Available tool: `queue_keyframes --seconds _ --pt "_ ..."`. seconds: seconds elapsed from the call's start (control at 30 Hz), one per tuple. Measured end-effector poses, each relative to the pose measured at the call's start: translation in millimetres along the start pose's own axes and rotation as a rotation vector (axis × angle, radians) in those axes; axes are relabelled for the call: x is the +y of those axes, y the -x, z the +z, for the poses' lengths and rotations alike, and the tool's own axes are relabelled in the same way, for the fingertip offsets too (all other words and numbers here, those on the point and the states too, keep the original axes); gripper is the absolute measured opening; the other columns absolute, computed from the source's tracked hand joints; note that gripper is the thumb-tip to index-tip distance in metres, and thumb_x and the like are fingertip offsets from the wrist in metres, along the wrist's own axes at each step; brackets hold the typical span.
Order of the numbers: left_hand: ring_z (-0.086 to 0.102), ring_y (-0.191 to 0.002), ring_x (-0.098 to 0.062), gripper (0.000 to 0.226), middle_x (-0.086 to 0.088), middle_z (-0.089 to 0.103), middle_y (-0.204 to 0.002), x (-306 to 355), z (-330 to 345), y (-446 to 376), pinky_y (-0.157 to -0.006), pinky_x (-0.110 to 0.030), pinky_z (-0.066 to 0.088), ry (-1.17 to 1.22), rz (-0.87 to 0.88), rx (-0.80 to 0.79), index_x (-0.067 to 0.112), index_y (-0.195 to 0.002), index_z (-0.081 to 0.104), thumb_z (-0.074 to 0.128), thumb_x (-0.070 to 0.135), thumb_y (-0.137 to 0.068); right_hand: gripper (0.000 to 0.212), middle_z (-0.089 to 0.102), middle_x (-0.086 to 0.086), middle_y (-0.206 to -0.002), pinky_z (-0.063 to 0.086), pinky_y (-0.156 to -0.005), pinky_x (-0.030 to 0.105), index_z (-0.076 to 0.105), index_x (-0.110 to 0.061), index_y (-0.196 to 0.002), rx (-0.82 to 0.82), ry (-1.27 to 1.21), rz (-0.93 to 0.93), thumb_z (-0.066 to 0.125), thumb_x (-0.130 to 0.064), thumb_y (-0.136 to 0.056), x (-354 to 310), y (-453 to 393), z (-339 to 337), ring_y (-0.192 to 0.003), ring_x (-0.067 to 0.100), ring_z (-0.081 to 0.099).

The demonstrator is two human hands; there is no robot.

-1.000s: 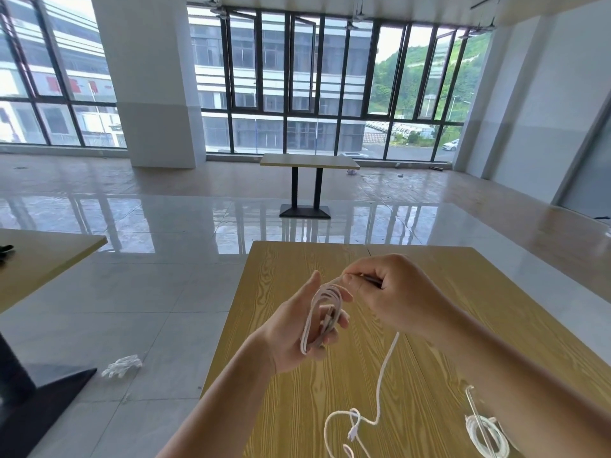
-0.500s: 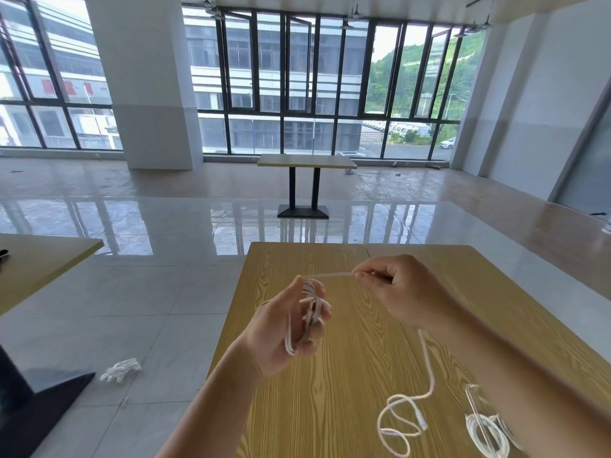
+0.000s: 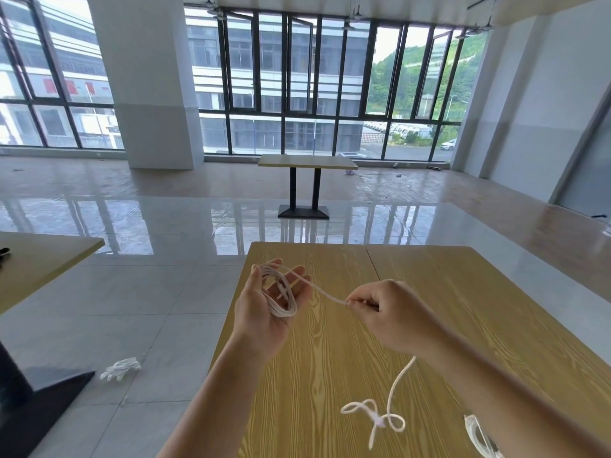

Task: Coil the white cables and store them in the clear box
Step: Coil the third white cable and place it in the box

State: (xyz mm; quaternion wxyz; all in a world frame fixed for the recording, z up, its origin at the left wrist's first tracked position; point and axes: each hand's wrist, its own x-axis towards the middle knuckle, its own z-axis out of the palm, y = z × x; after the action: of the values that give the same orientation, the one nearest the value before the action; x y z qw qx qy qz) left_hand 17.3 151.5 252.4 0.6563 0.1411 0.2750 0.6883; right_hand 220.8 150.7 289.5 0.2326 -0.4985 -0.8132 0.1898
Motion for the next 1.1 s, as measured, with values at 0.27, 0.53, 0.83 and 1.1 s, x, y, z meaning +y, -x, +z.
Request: queue_keyframes --seconds 0.27,0.53,0.83,1.1 --pt "0.057 -0.059 -0.021 0.035 -0.012 0.055 -0.075 5 4 -7 -0.058 -0.036 0.055 0.153 -0.039 -0.014 0.013 -0.113 0.055 0.037 0.041 -0.104 0.022 0.074 -0.001 -0.081 0.057 -0.067 0.031 0.075 -0.021 -0.100 -0.165 0.024 -0.007 0.055 -0.030 -0.100 -15 12 11 -0.066 0.013 0.067" --pt "0.043 -0.057 -0.015 0.037 -0.007 0.048 -0.071 17 -17 -26 -0.050 -0.027 0.036 -0.167 0.062 0.195 0.014 -0.099 0.058 0.036 0.042 -0.105 0.023 0.056 -0.009 -0.057 0.045 -0.052 0.024 0.075 -0.021 -0.096 -0.226 0.006 -0.066 0.053 -0.027 -0.101 -31 18 0 -0.047 0.004 0.046" --pt "0.047 -0.067 -0.017 0.042 -0.007 0.048 -0.082 4 -10 -12 -0.052 -0.030 0.047 -0.750 0.041 0.068 0.018 -0.111 0.059 0.031 0.048 -0.105 0.020 0.053 -0.013 -0.053 0.040 -0.048 0.018 0.074 -0.024 -0.092 -0.163 -0.067 -0.187 0.056 -0.026 -0.100 -55 15 -19 -0.045 0.002 0.044" --pt "0.051 -0.061 -0.014 0.053 -0.005 0.058 -0.078 -4 6 10 -0.045 -0.025 0.041 -0.676 -0.247 -0.226 0.016 -0.105 0.068 0.038 0.059 -0.098 0.018 0.053 -0.026 -0.044 0.037 -0.044 0.008 0.073 -0.024 -0.097 0.035 -0.110 -0.117 0.056 -0.023 -0.100 -49 5 -29 -0.039 -0.003 0.049"
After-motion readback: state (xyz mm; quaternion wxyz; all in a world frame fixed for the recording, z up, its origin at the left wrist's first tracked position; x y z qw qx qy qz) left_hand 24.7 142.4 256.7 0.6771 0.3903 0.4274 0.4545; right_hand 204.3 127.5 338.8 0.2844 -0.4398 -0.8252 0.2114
